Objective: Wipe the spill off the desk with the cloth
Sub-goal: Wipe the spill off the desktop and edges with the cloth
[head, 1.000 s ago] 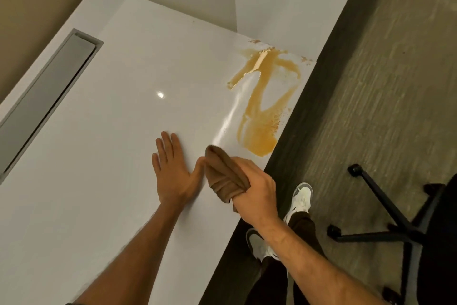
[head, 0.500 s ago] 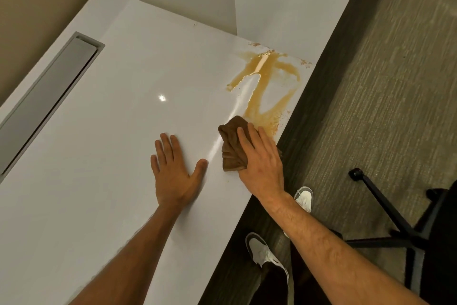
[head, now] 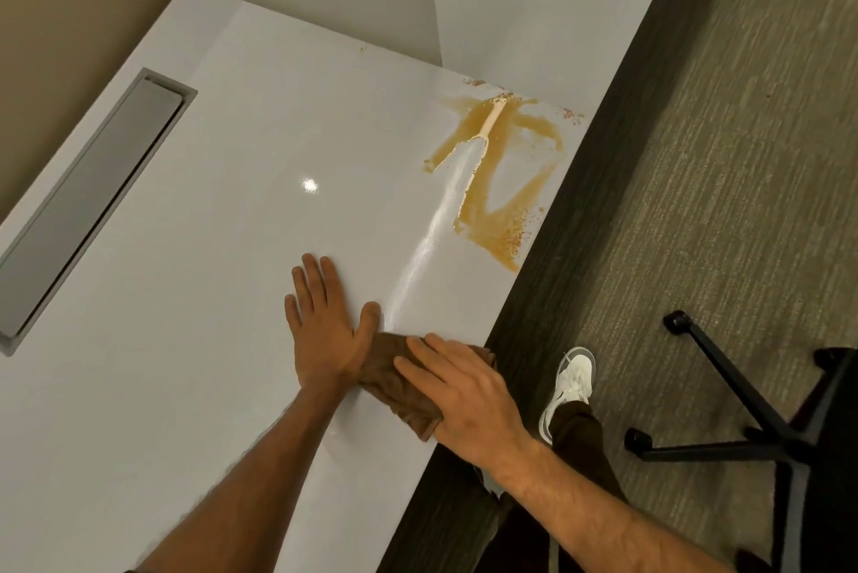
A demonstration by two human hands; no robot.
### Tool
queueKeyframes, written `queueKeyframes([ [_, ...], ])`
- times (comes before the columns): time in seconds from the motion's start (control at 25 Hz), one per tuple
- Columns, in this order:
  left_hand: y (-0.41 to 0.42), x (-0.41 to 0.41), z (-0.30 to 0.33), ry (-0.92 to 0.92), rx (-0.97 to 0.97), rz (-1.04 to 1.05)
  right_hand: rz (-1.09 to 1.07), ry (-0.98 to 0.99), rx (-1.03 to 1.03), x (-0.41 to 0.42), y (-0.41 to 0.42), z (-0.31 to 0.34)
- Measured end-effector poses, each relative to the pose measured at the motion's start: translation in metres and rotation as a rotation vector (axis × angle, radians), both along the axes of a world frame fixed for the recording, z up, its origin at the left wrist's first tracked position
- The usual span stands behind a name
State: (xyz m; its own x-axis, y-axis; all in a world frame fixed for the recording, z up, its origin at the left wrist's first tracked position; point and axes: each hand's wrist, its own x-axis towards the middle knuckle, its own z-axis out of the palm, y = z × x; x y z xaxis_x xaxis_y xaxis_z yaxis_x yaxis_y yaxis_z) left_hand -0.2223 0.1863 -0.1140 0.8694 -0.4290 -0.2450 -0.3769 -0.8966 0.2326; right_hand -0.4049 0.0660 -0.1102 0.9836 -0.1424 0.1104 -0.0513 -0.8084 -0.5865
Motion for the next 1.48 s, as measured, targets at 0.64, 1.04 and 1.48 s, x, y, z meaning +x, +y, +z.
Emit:
queueKeyframes([
  [0.64, -0.001, 0.000, -0.001, -0.017, 0.002, 0.004, -0.202, 0.210, -0.159, 0.094, -0.070, 0.016],
  [1.04, 0.003, 0.001, -0.009, -0.059, -0.023, 0.007, -0.302, -0.082, 0.540, 0.068, -0.080, 0.037],
  [1.48, 0.002, 0.001, -0.011, -0.062, -0.041, 0.011, -0.486, 0.154, -0.028, 0.078, -0.107, 0.006],
])
